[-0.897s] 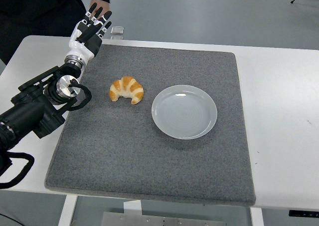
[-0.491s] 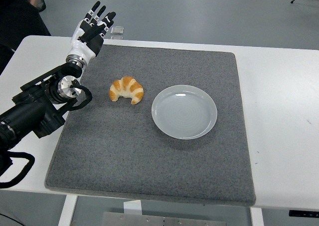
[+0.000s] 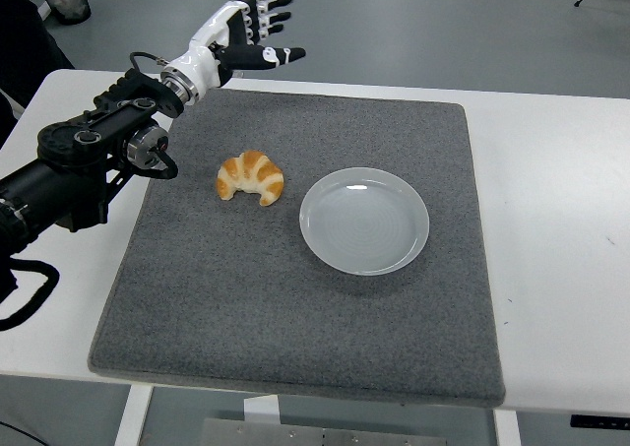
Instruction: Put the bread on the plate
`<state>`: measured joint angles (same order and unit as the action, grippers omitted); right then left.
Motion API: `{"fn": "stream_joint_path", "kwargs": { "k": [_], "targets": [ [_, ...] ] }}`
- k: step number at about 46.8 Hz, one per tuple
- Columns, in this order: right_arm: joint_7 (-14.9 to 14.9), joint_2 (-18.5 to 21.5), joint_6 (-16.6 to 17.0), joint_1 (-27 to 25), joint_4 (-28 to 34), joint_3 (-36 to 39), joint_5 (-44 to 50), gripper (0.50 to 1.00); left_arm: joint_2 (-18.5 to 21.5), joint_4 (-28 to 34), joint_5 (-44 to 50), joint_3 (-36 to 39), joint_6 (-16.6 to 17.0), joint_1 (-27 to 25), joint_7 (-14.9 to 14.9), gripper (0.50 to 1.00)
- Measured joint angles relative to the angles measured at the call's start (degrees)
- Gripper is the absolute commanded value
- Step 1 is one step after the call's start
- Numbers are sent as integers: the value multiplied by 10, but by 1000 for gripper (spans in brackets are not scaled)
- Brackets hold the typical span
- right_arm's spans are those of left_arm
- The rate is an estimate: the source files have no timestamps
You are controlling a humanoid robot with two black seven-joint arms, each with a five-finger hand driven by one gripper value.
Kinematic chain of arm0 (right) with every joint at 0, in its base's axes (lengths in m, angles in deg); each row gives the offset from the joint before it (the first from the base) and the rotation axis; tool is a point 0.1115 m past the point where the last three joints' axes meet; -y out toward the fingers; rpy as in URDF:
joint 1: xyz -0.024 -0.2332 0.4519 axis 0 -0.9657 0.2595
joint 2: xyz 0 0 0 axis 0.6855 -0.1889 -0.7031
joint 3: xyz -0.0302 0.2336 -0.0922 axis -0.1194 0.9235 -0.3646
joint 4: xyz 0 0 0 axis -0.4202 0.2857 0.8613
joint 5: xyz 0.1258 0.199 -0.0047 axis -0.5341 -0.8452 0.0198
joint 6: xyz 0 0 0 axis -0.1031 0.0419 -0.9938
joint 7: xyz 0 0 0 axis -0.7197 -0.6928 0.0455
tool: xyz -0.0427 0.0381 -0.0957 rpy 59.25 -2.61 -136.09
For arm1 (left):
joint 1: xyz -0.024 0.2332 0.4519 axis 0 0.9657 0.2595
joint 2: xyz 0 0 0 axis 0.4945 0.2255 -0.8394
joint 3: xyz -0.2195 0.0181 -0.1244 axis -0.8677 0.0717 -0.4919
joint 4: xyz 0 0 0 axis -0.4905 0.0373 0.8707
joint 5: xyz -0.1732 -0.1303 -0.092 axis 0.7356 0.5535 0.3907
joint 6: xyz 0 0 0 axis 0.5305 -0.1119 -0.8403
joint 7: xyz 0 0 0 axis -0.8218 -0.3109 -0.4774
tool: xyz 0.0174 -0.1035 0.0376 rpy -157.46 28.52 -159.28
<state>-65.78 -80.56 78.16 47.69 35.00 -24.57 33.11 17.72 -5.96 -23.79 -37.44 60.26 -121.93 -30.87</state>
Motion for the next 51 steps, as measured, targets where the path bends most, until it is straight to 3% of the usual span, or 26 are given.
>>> {"fn": "stream_joint_path", "kwargs": {
  "k": [9,16,29,36,51],
  "targets": [
    [0,0,0,0,0,0,0,952,56,2,-92,173,-68,-65,-4,981],
    [0,0,1,0,0,0,0,952,84,28,-163,250,-82,-102,-20,977],
    [0,0,0,0,0,0,0,952,106,124,-329,269,-81,-117,-23,973],
    [0,0,0,0,0,1,0,952,106,121,-385,269,-80,-117,-23,966],
    [0,0,0,0,0,0,0,952,107,102,-413,269,-74,-109,-24,945]
  ]
}}
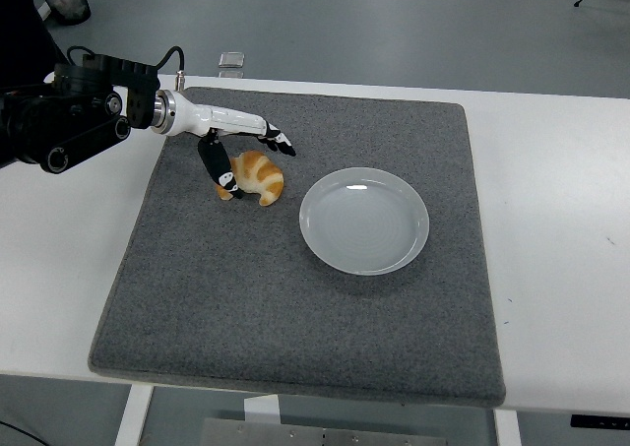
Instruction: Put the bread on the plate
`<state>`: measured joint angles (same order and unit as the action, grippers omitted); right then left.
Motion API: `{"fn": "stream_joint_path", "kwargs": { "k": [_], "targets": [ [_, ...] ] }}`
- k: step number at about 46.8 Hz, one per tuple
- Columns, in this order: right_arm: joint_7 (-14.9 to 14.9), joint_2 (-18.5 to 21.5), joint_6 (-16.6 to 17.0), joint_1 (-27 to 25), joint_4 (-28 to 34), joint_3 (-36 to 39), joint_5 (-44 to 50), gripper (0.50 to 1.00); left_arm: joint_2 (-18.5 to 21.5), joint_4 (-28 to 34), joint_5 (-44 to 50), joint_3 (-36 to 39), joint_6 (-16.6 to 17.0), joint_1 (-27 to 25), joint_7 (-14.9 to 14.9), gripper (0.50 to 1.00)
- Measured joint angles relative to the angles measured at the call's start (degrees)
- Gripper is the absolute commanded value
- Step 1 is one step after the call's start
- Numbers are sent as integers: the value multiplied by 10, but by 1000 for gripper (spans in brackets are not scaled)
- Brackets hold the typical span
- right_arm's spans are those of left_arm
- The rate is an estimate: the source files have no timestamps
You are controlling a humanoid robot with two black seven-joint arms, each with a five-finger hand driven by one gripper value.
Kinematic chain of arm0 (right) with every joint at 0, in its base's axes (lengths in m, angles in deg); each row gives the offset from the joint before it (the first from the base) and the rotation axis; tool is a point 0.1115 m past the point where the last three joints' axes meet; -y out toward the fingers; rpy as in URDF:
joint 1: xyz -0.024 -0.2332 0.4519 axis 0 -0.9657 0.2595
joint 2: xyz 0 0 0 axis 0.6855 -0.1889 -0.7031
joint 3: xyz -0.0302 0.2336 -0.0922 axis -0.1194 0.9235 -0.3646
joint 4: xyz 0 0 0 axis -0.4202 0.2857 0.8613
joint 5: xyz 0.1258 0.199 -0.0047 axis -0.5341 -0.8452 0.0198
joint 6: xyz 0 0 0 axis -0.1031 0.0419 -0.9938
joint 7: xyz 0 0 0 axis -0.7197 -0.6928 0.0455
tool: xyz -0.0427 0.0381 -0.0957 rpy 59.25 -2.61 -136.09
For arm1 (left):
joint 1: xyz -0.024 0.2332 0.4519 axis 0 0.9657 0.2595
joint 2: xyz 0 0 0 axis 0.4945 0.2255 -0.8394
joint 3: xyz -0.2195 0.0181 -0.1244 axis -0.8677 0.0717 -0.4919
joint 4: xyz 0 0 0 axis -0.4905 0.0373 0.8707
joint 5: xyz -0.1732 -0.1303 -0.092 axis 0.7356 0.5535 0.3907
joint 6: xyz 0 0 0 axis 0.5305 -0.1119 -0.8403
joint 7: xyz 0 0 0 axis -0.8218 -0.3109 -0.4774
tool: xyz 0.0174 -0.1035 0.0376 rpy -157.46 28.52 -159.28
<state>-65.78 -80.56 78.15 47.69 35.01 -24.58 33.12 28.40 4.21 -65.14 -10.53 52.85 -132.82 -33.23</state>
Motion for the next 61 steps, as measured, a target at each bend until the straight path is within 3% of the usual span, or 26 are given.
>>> {"fn": "stream_joint_path", "kwargs": {
  "k": [42,48,52,57,61],
  "targets": [
    [1,0,0,-1,0,0,-1,952,-8,-12,-26,9,24,21,0,889],
    [1,0,0,-1,0,0,-1,952,-9,-13,-26,9,28,23,1,808],
    [1,0,0,-1,0,0,0,952,-10,-14,-26,9,29,23,1,694],
    [1,0,0,-1,-1,0,0,952,-13,-21,-26,9,29,22,1,500],
    [1,0,0,-1,-1,0,0,952,-16,-22,-26,9,29,22,1,500]
  ]
}}
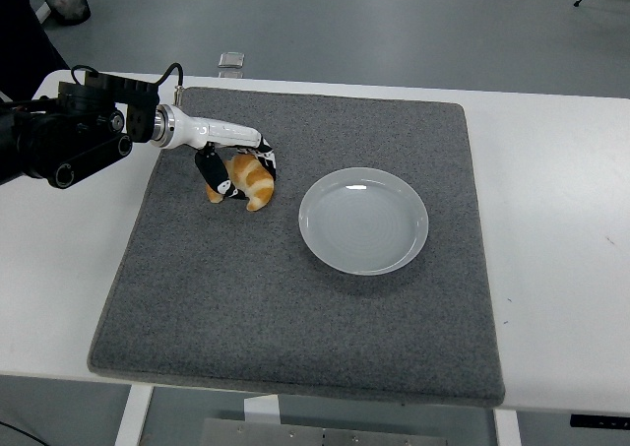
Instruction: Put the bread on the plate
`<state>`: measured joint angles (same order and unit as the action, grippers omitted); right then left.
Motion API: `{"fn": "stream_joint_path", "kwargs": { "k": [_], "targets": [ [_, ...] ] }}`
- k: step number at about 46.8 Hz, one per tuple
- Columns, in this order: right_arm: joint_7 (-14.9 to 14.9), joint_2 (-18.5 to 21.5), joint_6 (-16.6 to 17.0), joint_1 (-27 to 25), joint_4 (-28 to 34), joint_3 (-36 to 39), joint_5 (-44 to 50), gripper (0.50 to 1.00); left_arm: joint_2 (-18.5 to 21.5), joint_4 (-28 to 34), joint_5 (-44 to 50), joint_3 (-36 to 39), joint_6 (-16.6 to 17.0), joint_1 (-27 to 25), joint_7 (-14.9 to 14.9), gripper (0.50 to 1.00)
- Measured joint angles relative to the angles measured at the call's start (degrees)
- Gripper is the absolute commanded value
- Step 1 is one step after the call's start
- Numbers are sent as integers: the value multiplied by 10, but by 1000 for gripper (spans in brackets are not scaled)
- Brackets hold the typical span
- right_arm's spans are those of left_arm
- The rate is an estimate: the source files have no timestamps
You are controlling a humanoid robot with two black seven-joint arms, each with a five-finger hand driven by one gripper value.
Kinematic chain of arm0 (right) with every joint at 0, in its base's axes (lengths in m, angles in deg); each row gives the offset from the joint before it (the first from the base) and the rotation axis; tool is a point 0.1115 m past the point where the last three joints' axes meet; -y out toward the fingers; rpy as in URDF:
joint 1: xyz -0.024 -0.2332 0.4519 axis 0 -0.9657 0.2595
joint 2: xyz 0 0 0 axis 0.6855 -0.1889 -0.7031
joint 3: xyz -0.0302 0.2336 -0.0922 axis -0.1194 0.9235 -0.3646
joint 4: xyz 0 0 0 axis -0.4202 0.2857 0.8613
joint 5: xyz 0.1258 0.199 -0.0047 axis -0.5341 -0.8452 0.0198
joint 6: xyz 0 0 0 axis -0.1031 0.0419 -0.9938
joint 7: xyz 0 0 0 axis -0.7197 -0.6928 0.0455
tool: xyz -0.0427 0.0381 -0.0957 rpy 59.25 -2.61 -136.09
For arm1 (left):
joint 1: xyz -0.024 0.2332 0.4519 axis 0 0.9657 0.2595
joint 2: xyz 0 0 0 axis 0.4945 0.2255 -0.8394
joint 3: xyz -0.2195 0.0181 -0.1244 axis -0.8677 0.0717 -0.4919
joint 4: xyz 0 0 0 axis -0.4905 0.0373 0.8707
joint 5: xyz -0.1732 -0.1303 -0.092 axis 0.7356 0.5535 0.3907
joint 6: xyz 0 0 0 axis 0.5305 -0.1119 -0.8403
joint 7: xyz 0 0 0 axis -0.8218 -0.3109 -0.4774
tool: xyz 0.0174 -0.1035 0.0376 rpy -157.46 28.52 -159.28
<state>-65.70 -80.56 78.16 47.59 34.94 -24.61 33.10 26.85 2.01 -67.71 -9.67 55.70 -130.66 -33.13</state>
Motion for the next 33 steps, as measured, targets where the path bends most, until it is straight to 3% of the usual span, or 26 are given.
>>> {"fn": "stream_joint_path", "kwargs": {
  "k": [15,33],
  "targets": [
    [0,0,0,0,0,0,0,952,-9,-11,7,-1,23,-15,0,500],
    [0,0,0,0,0,1,0,952,5,15,56,-13,0,-144,-5,500]
  ]
}}
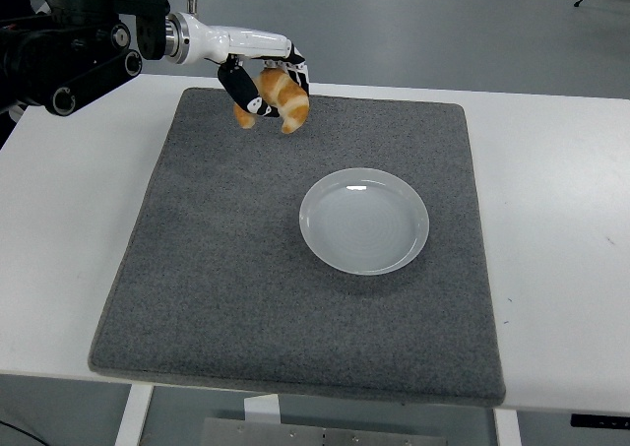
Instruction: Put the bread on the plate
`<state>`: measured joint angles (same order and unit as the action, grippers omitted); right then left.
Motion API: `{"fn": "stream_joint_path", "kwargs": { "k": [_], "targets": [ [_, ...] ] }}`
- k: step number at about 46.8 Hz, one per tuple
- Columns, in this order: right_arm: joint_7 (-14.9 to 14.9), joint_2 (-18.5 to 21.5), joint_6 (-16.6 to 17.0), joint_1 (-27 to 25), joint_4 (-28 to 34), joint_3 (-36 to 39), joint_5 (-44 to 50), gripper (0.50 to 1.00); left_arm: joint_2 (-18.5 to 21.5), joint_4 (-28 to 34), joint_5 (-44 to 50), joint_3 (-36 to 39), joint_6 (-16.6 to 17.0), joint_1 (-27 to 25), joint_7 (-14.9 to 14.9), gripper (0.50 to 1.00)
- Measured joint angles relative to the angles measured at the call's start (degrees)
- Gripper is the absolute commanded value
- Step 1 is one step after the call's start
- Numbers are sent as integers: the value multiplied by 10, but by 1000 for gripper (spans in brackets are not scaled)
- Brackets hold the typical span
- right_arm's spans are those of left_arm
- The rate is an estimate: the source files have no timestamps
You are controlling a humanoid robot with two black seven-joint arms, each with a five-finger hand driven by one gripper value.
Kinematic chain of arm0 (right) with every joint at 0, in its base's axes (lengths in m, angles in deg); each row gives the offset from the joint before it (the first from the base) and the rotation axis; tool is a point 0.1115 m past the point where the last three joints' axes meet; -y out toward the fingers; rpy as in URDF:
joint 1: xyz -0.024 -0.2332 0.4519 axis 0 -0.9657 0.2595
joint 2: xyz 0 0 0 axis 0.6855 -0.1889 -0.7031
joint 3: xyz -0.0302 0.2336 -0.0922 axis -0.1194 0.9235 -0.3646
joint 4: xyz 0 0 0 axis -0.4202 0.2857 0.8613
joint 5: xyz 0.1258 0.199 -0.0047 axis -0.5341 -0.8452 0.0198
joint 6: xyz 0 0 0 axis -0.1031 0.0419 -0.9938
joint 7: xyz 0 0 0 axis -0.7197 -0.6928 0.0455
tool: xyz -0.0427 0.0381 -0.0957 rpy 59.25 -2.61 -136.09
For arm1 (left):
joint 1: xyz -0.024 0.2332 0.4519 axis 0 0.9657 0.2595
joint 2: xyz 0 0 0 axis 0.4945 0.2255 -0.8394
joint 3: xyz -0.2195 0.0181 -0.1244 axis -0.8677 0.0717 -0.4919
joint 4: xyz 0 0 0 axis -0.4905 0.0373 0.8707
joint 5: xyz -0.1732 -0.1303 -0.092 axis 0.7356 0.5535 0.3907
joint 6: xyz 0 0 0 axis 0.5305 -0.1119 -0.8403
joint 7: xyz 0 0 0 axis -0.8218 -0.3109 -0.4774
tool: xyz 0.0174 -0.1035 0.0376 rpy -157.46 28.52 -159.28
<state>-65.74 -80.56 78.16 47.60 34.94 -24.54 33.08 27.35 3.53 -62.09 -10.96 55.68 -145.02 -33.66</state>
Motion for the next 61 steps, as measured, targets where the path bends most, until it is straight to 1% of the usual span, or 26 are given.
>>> {"fn": "stream_joint_path", "kwargs": {
  "k": [4,8,13,17,22,30,34,39,49,54,61],
  "targets": [
    [0,0,0,0,0,0,0,952,6,7,15,0,-7,-35,0,500],
    [0,0,0,0,0,0,0,952,6,14,25,0,-9,-57,0,500],
    [0,0,0,0,0,0,0,952,1,23,27,-1,-8,-72,-1,500],
    [0,0,0,0,0,0,0,952,-2,42,28,-3,0,-78,-1,500],
    [0,0,0,0,0,0,0,952,-22,59,27,-4,8,-78,-1,500],
    [0,0,1,0,0,0,0,952,-67,61,17,3,19,-70,-1,500],
    [0,0,1,0,0,0,0,952,-88,61,10,7,20,-58,-1,500],
    [0,0,1,0,0,0,0,952,-110,55,-20,8,25,-33,-1,500],
    [0,0,1,0,-1,0,0,954,-142,47,-92,8,39,29,0,500],
    [0,0,1,0,-1,0,0,952,-158,33,-106,8,48,54,0,500],
    [0,0,1,0,-1,0,0,952,-174,19,-118,9,50,78,2,500]
  ]
}}
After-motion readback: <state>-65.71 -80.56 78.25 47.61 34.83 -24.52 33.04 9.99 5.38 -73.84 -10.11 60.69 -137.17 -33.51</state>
